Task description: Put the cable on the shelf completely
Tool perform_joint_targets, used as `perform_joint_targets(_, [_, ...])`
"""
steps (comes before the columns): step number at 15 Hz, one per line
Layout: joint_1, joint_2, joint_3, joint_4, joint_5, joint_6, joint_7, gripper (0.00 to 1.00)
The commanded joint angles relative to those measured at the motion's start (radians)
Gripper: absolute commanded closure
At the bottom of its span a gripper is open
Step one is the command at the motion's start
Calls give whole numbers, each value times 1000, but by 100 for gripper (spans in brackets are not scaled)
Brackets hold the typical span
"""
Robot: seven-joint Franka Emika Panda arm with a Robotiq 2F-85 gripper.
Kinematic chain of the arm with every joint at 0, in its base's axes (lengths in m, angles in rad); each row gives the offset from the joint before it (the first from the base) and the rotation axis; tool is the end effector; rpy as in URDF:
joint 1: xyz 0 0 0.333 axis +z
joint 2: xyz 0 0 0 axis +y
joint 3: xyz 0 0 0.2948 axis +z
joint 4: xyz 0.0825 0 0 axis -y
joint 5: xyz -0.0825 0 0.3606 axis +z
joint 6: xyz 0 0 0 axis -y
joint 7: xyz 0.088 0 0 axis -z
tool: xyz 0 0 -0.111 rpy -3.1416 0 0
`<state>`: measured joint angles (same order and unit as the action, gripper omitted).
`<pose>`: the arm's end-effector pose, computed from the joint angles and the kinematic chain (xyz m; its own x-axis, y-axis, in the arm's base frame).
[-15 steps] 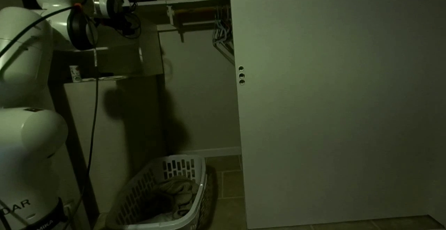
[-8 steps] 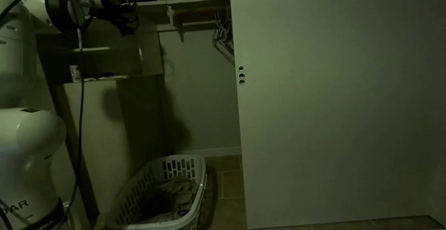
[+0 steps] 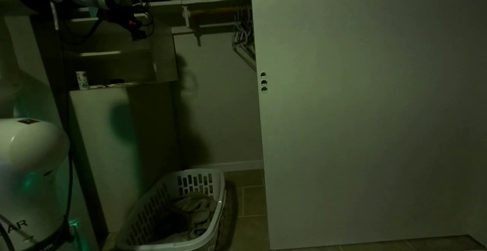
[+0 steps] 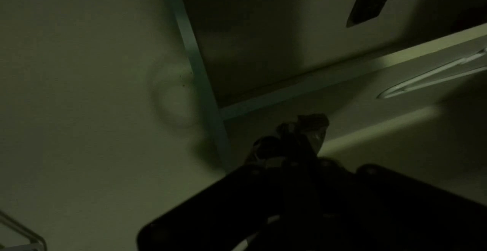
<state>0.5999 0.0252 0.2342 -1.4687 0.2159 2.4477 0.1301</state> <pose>0.3938 0.4316 0.7436 0.6056 0.2292 0.7621 0.6607 -0.6786 -0.3209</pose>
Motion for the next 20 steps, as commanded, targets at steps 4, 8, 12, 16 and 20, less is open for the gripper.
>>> perform_joint_targets(4, [3,-182,-13,-237,161,201,-206,100])
perform_joint_targets(8, [25,-214,-14,-224,196,223,-299,100])
perform_joint_targets(12, [50,-237,-25,-209,247,224,-390,100])
perform_joint_targets(16, [70,-231,-27,-168,302,236,-469,100])
perform_joint_targets(20, [62,-181,-12,-70,269,219,-442,100])
